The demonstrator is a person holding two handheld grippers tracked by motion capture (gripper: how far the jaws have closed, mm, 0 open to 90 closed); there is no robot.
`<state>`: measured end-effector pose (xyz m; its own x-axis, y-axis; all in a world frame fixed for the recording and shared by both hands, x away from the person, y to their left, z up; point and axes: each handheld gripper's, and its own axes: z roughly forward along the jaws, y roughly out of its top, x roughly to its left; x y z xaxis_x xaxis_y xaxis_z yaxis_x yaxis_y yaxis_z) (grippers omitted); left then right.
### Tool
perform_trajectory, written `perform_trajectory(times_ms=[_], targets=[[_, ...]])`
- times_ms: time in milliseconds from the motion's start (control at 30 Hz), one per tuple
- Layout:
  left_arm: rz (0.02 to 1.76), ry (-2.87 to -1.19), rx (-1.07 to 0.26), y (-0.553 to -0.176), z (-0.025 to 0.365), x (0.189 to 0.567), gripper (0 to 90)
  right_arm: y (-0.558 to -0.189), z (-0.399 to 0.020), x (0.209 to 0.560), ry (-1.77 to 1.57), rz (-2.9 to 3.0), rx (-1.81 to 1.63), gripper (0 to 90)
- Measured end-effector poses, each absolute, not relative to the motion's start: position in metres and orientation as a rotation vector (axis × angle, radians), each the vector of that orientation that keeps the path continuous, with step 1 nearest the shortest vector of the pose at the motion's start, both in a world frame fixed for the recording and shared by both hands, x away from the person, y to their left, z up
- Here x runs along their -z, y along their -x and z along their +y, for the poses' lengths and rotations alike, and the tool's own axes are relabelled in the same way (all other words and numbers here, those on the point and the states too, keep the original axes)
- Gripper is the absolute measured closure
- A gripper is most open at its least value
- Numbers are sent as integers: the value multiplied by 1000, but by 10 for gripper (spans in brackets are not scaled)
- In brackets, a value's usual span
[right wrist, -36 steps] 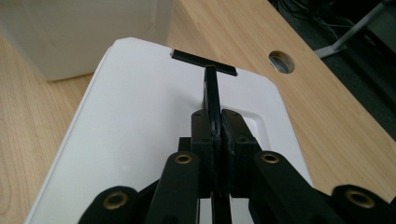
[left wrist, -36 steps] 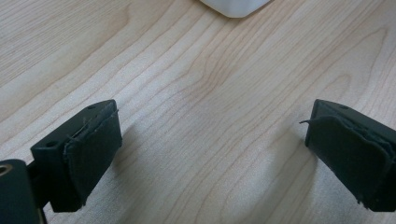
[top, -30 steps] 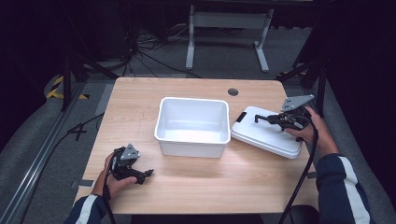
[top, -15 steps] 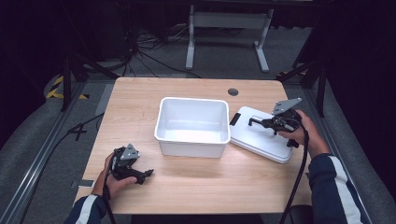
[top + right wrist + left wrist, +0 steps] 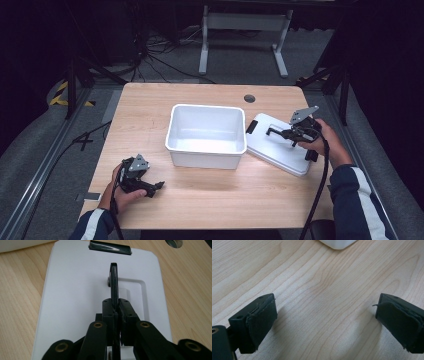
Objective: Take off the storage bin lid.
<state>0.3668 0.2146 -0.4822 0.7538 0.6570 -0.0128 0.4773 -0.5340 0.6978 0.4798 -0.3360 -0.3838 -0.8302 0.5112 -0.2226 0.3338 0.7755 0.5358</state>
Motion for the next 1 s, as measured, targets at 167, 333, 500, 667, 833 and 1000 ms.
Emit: perform_trajectory(times_ms=[167, 333, 500, 667, 833, 1000], targets=[[846, -2240, -326, -367, 215, 482, 42, -480, -337, 384, -664, 2613, -694, 844], [845, -2241, -326, -367, 215, 482, 42, -481, -337, 384, -662, 2608, -675, 841], [845, -2240, -327, -367, 215, 482, 42, -482, -336, 384, -670, 2606, -662, 829], [845, -2241, -327, -367, 215, 482, 41, -482, -337, 382, -682, 2590, -648, 812], [845, -2240, -326, -367, 215, 482, 42, -483, -338, 382, -694, 2591, -644, 788], [845, -2241, -326, -367, 215, 482, 42, -483, -338, 381, -705, 2576, -638, 764]])
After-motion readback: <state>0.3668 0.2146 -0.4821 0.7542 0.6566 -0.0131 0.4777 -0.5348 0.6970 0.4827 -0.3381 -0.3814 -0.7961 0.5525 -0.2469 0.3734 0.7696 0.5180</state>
